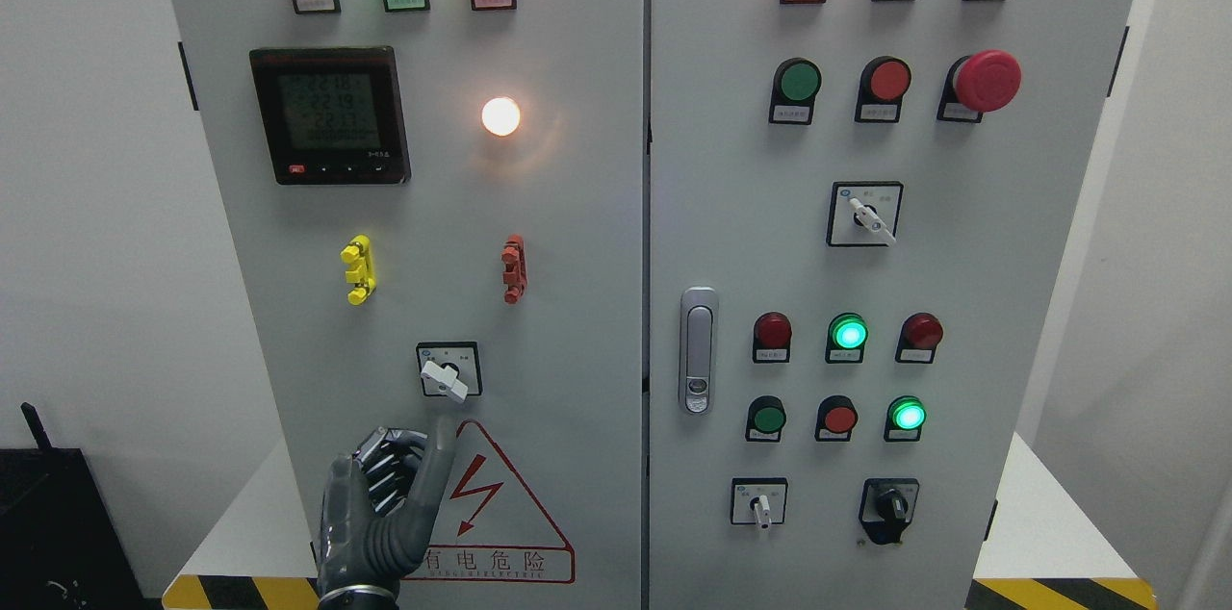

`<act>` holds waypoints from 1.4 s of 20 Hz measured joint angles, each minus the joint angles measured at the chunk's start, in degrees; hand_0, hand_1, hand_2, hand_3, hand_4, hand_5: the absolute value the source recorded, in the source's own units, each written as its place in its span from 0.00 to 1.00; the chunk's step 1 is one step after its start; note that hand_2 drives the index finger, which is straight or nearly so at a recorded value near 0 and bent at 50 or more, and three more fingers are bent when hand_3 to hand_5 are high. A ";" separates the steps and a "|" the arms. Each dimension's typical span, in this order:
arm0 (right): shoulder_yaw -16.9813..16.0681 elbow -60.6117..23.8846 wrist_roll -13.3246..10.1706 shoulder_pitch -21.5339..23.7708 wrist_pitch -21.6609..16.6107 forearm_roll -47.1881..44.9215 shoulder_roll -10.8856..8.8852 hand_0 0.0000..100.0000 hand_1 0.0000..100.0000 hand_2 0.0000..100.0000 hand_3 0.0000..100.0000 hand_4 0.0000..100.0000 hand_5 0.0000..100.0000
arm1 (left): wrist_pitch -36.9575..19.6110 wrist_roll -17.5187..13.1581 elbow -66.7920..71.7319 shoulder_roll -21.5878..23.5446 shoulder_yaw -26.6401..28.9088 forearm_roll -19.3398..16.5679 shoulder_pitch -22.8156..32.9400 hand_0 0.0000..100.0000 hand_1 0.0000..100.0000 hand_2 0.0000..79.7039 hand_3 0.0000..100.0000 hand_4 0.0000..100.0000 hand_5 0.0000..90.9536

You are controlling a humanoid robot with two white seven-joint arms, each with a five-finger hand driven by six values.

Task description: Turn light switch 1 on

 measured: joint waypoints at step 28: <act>0.00 0.00 0.00 0.00 0.08 0.00 0.00 0.00 0.00 0.00 0.00 0.00 0.00 | -22.66 -14.73 88.36 5.91 1.61 3.07 10.56 0.37 0.17 0.00 0.00 0.00 0.00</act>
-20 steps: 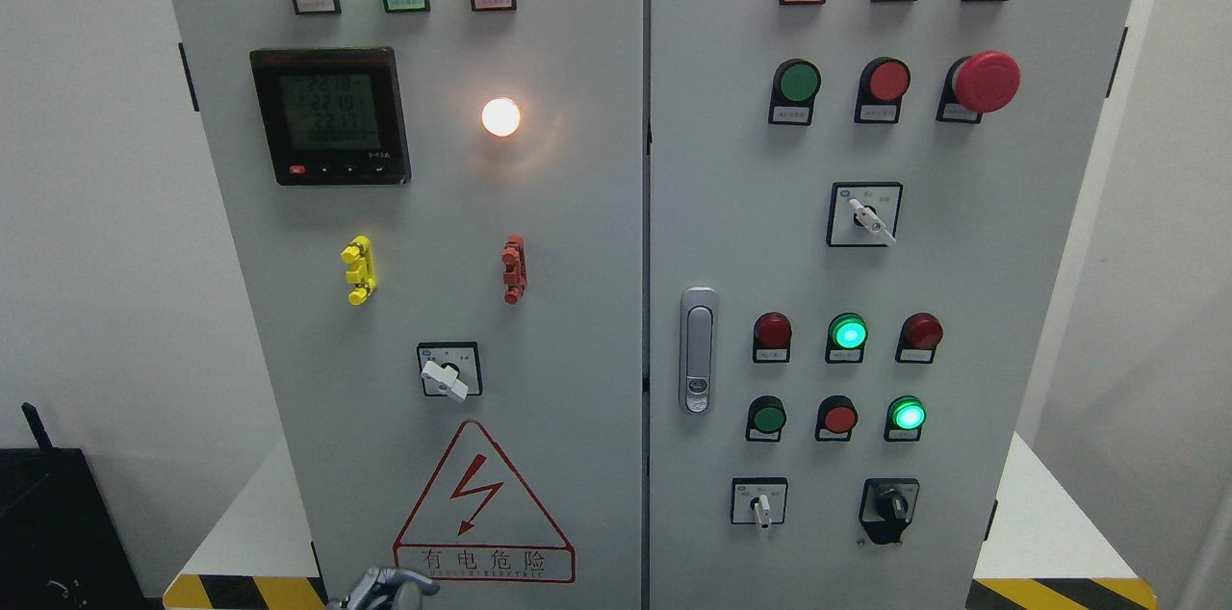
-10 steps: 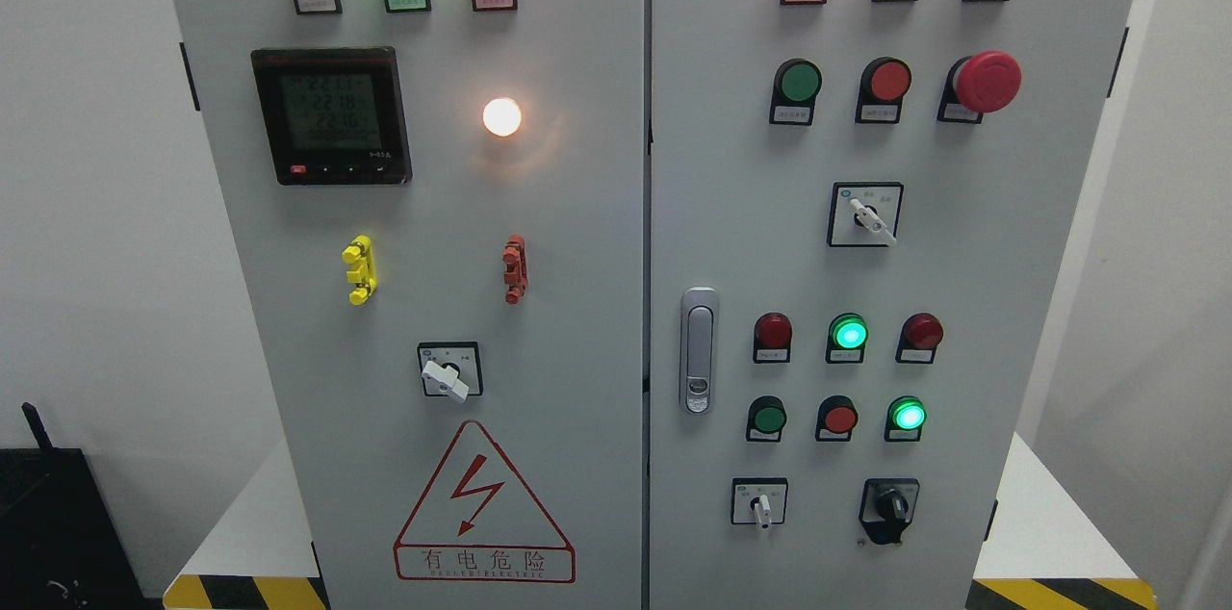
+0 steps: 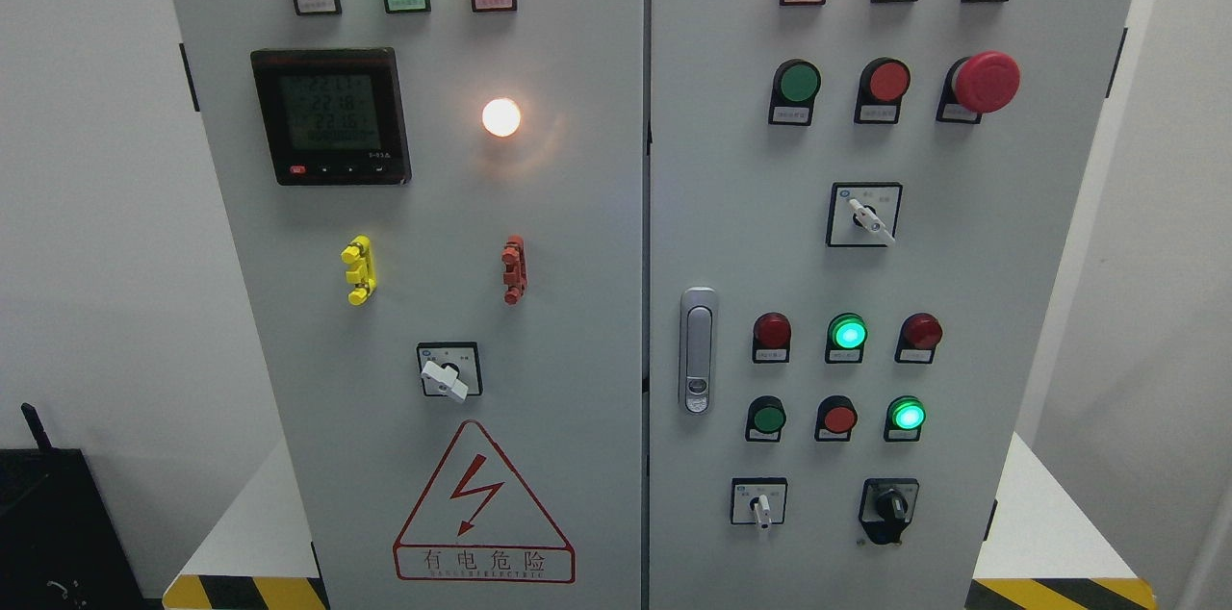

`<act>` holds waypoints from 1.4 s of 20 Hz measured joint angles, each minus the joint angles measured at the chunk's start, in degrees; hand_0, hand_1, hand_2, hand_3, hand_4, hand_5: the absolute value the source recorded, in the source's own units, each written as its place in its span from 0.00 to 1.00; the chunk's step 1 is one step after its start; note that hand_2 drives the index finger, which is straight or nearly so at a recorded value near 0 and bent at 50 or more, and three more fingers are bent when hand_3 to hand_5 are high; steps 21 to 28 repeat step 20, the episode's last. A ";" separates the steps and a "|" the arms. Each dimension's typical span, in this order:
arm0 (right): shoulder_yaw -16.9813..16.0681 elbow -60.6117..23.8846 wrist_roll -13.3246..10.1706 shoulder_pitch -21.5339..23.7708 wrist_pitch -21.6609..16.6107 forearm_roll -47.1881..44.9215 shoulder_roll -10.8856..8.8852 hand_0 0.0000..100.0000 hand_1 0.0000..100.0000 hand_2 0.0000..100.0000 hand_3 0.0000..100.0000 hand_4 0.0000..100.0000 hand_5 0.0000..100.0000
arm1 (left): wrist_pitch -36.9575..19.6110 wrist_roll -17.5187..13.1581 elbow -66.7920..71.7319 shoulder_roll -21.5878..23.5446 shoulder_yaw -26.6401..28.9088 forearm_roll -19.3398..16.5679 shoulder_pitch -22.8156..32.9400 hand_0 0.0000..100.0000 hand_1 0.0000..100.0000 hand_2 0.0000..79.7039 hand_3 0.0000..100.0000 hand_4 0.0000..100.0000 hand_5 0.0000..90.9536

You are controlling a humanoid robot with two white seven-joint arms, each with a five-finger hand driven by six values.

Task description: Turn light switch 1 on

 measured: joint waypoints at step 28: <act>0.00 0.00 0.00 0.00 0.00 0.00 0.00 0.00 0.00 0.00 0.00 0.00 0.00 | 7.52 0.07 25.35 -3.57 -3.49 1.51 -3.51 0.31 0.00 0.00 0.00 0.00 0.00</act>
